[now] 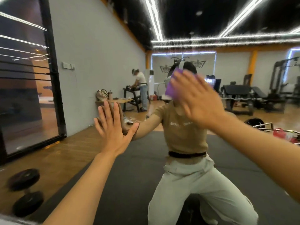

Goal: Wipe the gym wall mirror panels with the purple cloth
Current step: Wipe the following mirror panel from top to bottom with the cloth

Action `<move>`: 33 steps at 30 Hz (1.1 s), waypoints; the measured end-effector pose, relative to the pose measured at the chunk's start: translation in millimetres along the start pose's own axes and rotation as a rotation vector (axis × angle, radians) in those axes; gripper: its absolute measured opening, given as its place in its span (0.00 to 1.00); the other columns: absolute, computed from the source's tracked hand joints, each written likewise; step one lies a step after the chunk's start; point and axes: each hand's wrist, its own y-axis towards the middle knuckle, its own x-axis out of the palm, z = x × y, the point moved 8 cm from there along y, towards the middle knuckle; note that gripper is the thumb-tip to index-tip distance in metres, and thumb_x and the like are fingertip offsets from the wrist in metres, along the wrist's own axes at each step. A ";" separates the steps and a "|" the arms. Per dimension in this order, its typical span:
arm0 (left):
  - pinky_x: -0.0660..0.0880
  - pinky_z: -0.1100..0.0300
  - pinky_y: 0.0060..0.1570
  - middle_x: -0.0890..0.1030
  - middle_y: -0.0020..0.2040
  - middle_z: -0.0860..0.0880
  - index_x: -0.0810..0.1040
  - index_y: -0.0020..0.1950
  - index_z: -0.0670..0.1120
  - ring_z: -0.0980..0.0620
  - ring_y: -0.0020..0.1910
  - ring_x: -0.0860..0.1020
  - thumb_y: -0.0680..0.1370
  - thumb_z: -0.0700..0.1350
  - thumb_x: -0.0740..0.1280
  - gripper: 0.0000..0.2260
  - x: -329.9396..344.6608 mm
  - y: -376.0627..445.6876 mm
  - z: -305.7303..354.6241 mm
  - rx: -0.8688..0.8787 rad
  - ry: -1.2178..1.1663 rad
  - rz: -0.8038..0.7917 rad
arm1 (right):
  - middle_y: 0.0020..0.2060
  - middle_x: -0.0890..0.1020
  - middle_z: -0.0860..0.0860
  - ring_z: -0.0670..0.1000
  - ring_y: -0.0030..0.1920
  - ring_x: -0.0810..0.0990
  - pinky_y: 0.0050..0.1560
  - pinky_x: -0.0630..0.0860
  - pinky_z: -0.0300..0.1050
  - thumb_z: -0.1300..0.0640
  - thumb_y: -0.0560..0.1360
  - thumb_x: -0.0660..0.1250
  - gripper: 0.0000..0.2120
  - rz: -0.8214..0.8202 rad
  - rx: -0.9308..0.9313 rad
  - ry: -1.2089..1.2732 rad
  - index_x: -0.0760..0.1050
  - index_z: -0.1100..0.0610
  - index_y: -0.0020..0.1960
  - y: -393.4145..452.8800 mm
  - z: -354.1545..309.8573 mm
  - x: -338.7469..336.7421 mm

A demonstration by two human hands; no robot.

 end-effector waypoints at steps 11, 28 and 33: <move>0.38 0.46 0.78 0.46 0.83 0.43 0.50 0.83 0.49 0.46 0.82 0.44 0.82 0.61 0.53 0.32 -6.5 -6.6 51.1 0.106 -0.103 0.194 | 0.80 0.59 0.57 0.58 0.81 0.54 0.80 0.48 0.56 0.52 0.82 0.57 0.28 -0.003 -0.110 0.091 0.58 0.57 0.80 -78.4 -59.2 28.4; 0.42 0.46 0.79 0.52 0.83 0.42 0.55 0.82 0.46 0.43 0.82 0.47 0.84 0.53 0.53 0.28 13.3 -14.6 107.3 0.315 0.073 0.230 | 0.81 0.57 0.56 0.56 0.81 0.54 0.80 0.50 0.55 0.53 0.85 0.53 0.26 0.012 0.025 -0.023 0.56 0.56 0.81 -49.2 24.0 -6.5; 0.42 0.47 0.79 0.51 0.83 0.42 0.52 0.83 0.47 0.44 0.82 0.46 0.84 0.53 0.53 0.28 11.7 -15.2 108.2 0.296 0.070 0.227 | 0.81 0.56 0.57 0.58 0.81 0.53 0.80 0.46 0.54 0.54 0.86 0.52 0.26 0.104 0.287 0.006 0.55 0.57 0.82 -23.1 52.7 -20.5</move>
